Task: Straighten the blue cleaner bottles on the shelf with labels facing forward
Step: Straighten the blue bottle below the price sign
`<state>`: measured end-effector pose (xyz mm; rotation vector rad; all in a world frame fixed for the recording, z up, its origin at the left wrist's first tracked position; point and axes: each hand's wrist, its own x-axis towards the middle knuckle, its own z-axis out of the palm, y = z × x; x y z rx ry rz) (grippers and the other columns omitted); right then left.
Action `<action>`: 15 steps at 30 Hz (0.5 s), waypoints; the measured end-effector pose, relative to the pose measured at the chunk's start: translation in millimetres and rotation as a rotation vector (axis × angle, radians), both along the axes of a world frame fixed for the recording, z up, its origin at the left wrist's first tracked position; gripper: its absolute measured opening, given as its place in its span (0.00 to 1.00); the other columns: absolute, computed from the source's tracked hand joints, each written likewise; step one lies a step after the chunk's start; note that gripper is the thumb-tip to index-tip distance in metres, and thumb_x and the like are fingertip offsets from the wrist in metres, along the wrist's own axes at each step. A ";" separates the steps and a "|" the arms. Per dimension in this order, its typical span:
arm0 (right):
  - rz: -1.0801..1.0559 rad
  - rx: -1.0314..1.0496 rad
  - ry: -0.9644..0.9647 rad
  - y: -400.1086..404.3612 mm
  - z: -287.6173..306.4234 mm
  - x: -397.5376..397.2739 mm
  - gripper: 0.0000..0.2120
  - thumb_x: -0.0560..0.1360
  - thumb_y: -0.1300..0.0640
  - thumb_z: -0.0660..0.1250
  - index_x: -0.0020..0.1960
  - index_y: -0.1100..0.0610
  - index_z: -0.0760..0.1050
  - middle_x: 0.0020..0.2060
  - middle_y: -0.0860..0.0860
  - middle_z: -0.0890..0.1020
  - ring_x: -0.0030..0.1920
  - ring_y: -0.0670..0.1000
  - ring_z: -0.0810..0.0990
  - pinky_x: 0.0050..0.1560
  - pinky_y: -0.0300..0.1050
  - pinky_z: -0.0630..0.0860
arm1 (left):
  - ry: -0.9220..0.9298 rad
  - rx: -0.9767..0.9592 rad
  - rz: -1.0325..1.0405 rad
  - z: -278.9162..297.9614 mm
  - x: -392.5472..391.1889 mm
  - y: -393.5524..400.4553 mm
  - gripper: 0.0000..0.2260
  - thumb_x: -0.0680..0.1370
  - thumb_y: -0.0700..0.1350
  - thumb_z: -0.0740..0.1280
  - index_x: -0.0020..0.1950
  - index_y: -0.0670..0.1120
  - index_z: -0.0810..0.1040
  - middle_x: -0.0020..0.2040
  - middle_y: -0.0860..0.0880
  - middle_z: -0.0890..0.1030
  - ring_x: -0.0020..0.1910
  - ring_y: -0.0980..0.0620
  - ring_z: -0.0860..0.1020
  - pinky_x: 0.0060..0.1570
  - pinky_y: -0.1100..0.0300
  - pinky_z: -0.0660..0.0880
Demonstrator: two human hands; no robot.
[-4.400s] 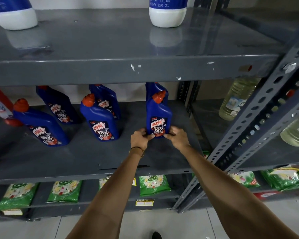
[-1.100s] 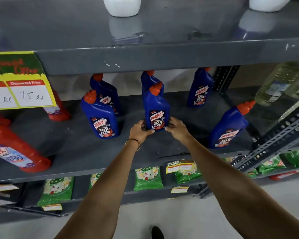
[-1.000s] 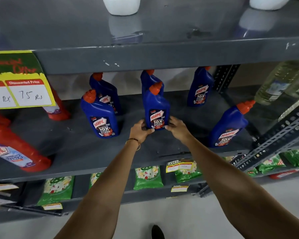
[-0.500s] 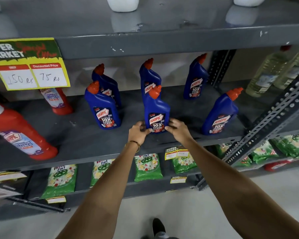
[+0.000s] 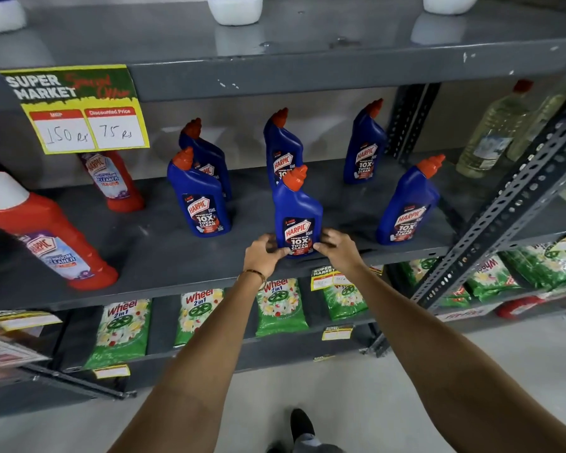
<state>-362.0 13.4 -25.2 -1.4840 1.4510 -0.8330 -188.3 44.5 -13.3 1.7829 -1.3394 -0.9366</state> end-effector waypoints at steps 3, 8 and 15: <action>0.000 -0.004 -0.004 2.2 0.1 0.2 0.19 0.73 0.64 0.68 0.64 0.61 0.72 0.58 0.59 0.81 0.58 0.54 0.78 0.61 0.49 0.74 | -0.004 -0.008 -0.001 0.4 -0.8 2.4 0.18 0.71 0.44 0.71 0.60 0.41 0.75 0.57 0.42 0.81 0.56 0.46 0.78 0.58 0.55 0.74; -0.004 -0.001 0.005 2.5 1.6 -0.8 0.19 0.73 0.63 0.67 0.64 0.60 0.72 0.58 0.58 0.81 0.55 0.49 0.78 0.58 0.45 0.73 | 0.008 -0.009 0.004 -0.2 -1.9 3.9 0.19 0.71 0.44 0.72 0.60 0.41 0.75 0.56 0.42 0.81 0.55 0.47 0.79 0.56 0.56 0.74; 0.016 0.010 -0.025 2.6 3.0 -1.5 0.17 0.73 0.65 0.66 0.62 0.61 0.74 0.56 0.57 0.82 0.53 0.48 0.78 0.57 0.44 0.74 | 0.019 -0.014 -0.006 -0.4 -0.8 3.5 0.19 0.70 0.43 0.73 0.58 0.40 0.75 0.56 0.42 0.81 0.55 0.46 0.79 0.56 0.55 0.74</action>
